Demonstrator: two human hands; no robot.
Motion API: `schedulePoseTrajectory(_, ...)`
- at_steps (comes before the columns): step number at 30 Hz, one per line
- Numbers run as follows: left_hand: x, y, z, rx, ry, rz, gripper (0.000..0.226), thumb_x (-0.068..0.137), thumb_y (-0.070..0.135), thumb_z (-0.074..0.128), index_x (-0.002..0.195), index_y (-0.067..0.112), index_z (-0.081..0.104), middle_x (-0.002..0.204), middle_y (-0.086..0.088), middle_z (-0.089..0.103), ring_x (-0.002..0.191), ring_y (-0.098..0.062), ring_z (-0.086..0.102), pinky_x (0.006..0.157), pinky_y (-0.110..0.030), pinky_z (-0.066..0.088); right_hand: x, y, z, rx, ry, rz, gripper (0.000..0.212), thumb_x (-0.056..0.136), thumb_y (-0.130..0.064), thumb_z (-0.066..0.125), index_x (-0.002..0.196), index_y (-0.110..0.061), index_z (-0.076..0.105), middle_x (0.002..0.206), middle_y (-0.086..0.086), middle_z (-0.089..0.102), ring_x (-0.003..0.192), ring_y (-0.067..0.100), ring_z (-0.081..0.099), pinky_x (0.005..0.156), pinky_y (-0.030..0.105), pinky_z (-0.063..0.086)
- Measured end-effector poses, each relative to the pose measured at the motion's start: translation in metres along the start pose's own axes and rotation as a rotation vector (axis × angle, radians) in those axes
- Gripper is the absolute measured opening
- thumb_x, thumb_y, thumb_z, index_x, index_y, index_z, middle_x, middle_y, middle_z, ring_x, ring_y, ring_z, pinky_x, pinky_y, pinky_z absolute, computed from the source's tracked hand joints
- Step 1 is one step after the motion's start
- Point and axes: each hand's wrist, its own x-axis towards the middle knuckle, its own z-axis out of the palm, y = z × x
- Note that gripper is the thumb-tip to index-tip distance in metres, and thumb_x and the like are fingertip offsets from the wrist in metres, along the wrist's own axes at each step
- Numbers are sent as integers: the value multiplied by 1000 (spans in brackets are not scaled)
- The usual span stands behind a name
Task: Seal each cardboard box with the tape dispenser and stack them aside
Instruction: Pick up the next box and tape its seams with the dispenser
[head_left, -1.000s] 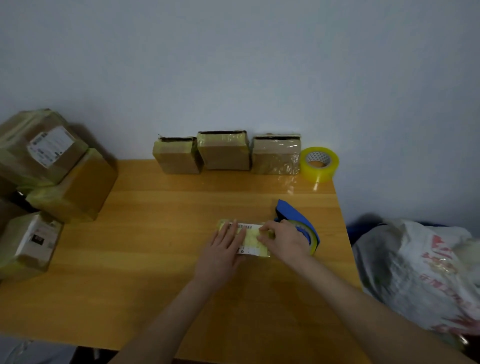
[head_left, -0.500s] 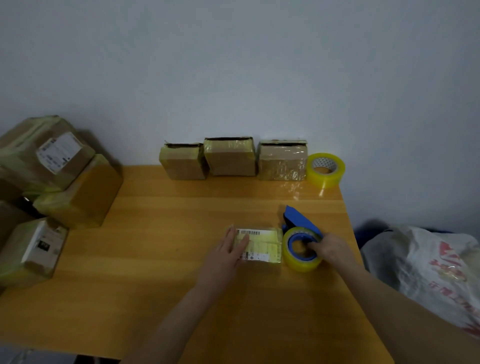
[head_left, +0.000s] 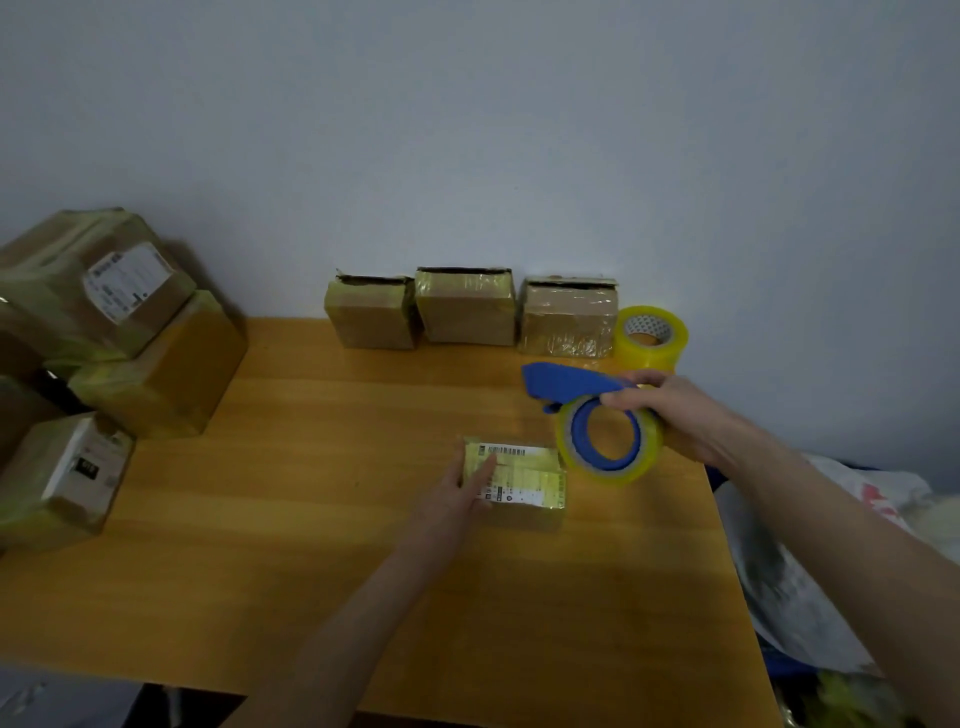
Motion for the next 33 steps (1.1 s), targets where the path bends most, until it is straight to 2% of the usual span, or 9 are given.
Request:
schedulePoseTrajectory(3, -1, -3, 0, -67, 52, 3, 61, 99, 24, 49, 148, 33, 14, 159, -4, -7, 125, -17, 46, 94, -22, 40, -9, -8, 32, -212, -64, -106, 59, 57, -25, 89, 108, -16, 61, 106, 4, 66, 97, 22, 65, 90, 36, 51)
schedulePoseTrajectory(6, -1, -6, 1, -260, 87, -6, 57, 95, 19, 58, 146, 27, 33, 159, -2, 7, 128, -19, 46, 96, -27, 42, -13, -6, 53, -419, -156, -180, 39, 68, -21, 83, 101, -25, 63, 98, 0, 67, 87, 13, 66, 72, 21, 52)
schedulePoseTrajectory(10, 2, -10, 4, -386, 48, -79, 51, 94, 20, 60, 142, 25, 44, 158, 2, 19, 136, -19, 38, 103, -34, 41, -14, -2, 52, -721, -193, -238, 47, 71, -19, 81, 108, -23, 53, 97, -5, 61, 80, 6, 62, 53, 10, 45)
schedulePoseTrajectory(15, 4, -14, 5, -398, 56, -63, 42, 93, 23, 59, 135, 21, 53, 157, 5, 21, 136, -19, 35, 104, -40, 41, -11, -10, 54, -1014, -253, -292, 47, 67, -18, 82, 93, -23, 42, 92, 3, 58, 79, 14, 60, 60, 27, 52)
schedulePoseTrajectory(20, 3, -16, 6, -451, 54, -83, 51, 92, 19, 62, 139, 26, 46, 158, 0, 17, 144, -22, 22, 111, -43, 35, -8, -15, 54, -944, -214, -317, 49, 67, -13, 82, 97, -18, 43, 94, 3, 57, 80, 13, 59, 58, 22, 50)
schedulePoseTrajectory(23, 0, -13, 2, -521, 61, -44, 45, 93, 18, 60, 136, 23, 49, 155, 6, 16, 141, -13, 20, 111, -32, 35, -6, -12, 50, -912, -248, -314, 48, 69, -8, 79, 103, -18, 47, 99, 5, 57, 86, 16, 60, 67, 24, 52)
schedulePoseTrajectory(27, 7, -3, -23, -782, 193, -257, 32, 100, 27, 44, 127, 18, 59, 140, 13, 33, 115, -4, 44, 79, -9, 42, -5, -9, 41, -873, -289, -283, 50, 71, -6, 77, 112, -22, 52, 103, 3, 59, 92, 16, 61, 75, 27, 53)
schedulePoseTrajectory(29, 14, 3, -40, -913, 313, -424, 33, 99, 33, 45, 121, 13, 60, 131, 0, 54, 91, -5, 56, 64, -11, 44, -5, -7, 39, -854, -285, -286, 51, 71, -7, 78, 111, -25, 51, 102, 1, 59, 91, 14, 61, 73, 25, 52)
schedulePoseTrajectory(33, 28, 19, -65, -1301, 51, -612, 52, 92, 49, 51, 123, 8, 53, 111, -8, 63, 70, -14, 59, 54, -21, 47, -6, -2, 37, -867, -262, -307, 52, 71, -7, 78, 111, -25, 50, 102, 1, 58, 91, 15, 60, 72, 25, 52)
